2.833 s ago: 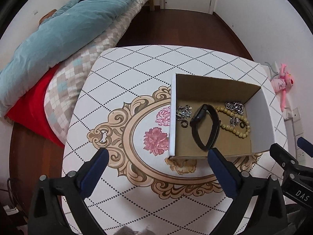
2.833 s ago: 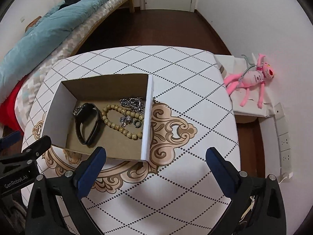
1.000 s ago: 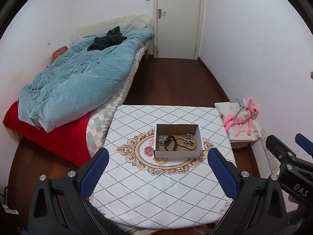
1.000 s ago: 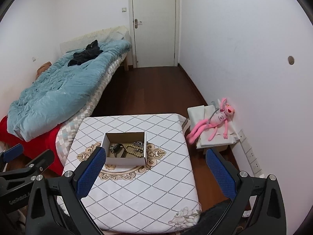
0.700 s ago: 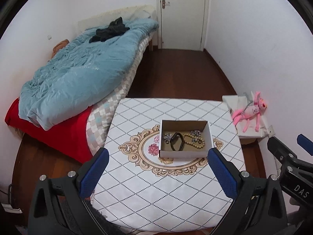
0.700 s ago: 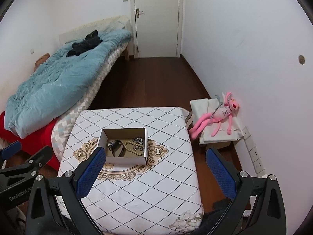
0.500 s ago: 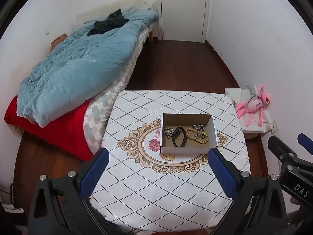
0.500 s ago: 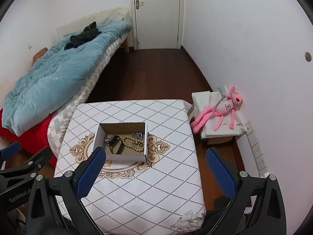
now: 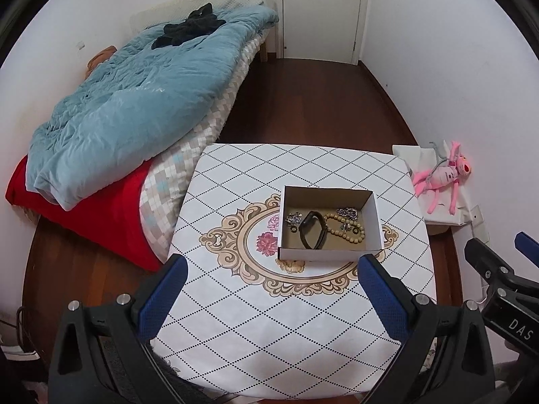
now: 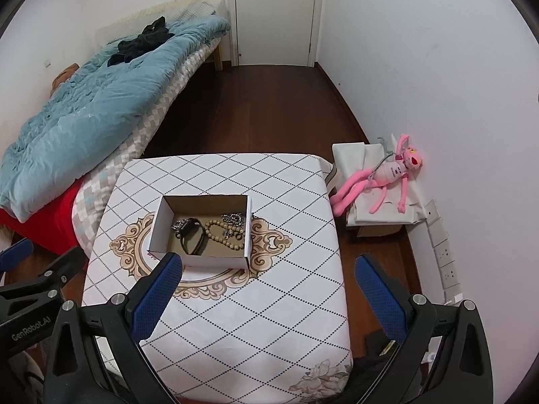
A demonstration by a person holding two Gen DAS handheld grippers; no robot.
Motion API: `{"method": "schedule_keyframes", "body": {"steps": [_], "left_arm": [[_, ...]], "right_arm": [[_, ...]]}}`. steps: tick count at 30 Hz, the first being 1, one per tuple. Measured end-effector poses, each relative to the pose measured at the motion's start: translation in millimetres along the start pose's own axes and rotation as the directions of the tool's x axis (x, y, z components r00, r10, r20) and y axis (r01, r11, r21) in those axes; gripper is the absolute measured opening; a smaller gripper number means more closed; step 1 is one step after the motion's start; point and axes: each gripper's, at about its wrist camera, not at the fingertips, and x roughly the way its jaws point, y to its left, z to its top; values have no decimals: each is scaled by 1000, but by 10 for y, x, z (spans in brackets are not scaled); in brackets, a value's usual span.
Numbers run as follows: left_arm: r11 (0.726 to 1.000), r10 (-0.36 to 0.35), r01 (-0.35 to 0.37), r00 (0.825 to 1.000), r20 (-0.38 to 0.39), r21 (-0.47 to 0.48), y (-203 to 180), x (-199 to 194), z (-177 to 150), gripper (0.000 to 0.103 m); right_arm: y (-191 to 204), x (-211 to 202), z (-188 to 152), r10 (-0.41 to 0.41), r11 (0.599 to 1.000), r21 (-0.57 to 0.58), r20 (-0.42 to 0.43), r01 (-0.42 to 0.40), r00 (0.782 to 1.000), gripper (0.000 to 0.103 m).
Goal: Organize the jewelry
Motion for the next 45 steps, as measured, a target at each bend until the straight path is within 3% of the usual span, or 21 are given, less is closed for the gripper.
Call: {"method": "schedule_keyframes", "body": {"steps": [45], "left_arm": [[1000, 17, -17, 1000, 10, 7, 31, -40, -29, 103]], "right_arm": [[83, -89, 26, 8, 999, -38, 2, -8, 1000, 103]]}}
